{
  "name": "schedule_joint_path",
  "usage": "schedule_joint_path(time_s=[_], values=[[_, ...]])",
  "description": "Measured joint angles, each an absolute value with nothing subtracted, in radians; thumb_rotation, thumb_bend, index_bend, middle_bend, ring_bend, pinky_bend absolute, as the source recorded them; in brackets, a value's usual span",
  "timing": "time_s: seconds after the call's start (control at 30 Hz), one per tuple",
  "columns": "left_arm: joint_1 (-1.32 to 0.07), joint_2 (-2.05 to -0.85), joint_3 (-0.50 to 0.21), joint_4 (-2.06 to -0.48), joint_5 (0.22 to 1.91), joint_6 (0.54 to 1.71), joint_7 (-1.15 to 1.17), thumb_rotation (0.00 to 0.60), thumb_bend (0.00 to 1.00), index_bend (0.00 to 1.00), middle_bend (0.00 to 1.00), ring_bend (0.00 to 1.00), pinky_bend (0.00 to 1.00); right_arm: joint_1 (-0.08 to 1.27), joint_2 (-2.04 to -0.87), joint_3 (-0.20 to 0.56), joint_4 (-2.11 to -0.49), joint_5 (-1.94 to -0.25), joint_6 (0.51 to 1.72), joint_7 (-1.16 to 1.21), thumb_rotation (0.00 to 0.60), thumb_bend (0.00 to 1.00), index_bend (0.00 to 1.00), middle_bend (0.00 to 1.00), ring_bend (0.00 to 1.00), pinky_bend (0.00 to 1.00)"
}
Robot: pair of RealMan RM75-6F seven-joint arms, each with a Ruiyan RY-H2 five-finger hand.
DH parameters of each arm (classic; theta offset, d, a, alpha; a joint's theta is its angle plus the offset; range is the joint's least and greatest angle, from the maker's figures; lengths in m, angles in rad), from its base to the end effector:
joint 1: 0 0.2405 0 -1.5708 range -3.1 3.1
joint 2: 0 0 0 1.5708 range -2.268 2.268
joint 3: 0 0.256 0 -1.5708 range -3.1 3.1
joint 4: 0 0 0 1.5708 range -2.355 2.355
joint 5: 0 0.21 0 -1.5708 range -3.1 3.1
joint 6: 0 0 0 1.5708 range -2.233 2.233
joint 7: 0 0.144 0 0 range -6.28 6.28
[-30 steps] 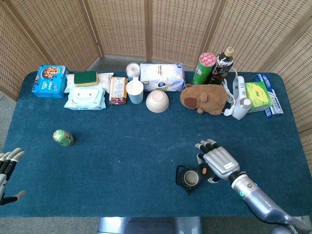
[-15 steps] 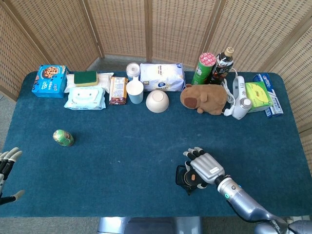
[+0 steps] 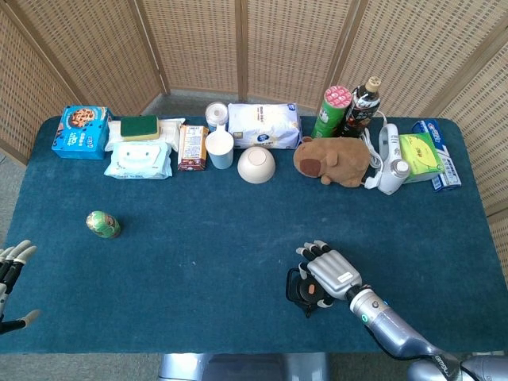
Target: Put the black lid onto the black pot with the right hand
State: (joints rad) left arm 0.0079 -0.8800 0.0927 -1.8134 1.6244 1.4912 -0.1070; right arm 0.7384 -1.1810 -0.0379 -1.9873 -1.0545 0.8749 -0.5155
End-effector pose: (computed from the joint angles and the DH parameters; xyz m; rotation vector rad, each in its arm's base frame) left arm -0.2952 0.1207 0.1912 -1.4567 -1.0850 -0.8509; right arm -0.1534 -0.2542 0.0309 2.1855 -0.9900 0.6305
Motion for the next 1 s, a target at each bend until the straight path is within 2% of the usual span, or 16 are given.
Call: schedule_joint_path(time_s=[0.47, 1.0], values=[[0.01, -0.88, 0.094, -1.813, 1.628, 1.495, -0.107, 0.6, 0.08, 0.0, 0.0, 0.0, 0.0, 0.753, -1.172, -0.044, -1.996, -1.019, 0.881, -0.541, 0.6, 0.21, 0.45, 0.12, 0.09, 0.0], [0.011, -0.881, 0.096, -1.814, 1.631, 1.498, -0.104, 0.6, 0.08, 0.0, 0.0, 0.0, 0.0, 0.757, -1.146, -0.061, -2.008, -1.012, 0.872, -0.526, 0.6, 0.22, 0.27, 0.11, 0.08, 0.0]])
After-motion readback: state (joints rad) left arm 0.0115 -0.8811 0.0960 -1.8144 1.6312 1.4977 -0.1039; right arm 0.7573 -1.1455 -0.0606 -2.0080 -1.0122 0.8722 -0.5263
